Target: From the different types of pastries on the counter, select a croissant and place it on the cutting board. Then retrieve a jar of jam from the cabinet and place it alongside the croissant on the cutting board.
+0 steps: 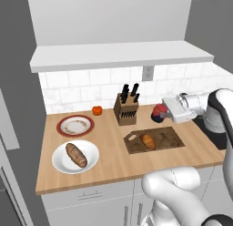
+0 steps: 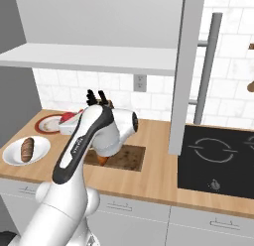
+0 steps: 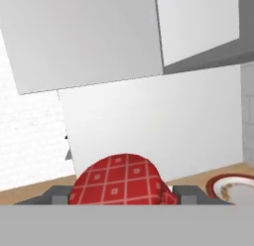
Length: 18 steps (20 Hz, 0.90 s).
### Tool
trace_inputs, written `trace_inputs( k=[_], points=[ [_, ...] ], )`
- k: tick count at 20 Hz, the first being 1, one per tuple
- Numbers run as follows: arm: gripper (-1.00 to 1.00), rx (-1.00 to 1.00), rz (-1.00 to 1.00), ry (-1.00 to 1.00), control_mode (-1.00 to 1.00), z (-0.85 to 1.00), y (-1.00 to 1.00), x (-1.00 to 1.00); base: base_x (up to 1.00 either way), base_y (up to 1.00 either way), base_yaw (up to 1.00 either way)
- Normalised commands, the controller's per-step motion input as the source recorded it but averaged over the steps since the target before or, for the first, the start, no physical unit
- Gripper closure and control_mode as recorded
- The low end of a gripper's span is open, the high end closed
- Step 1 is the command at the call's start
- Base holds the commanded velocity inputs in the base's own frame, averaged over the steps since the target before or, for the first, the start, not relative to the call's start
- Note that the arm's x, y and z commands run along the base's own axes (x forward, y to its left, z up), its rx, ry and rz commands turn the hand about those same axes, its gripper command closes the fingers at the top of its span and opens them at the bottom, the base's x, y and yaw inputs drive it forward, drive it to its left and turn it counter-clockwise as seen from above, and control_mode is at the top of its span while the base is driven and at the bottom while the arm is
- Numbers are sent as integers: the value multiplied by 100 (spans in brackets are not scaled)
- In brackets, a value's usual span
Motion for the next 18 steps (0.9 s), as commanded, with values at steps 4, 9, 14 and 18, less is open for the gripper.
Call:
trace_inputs(
  k=[4, 9, 14, 18],
  points=[
    [100, 13, 9, -17, -100, -7, -9, 0, 0, 0, 0],
    [100, 1, 1, 0, -100, 8, -34, 7, 0, 0, 0],
    [100, 0, 8, 0, -100, 15, -47, 3, 0, 0, 0],
    [100, -5, 14, -3, -100, 0, -41, 4, 0, 0, 0]
  ],
)
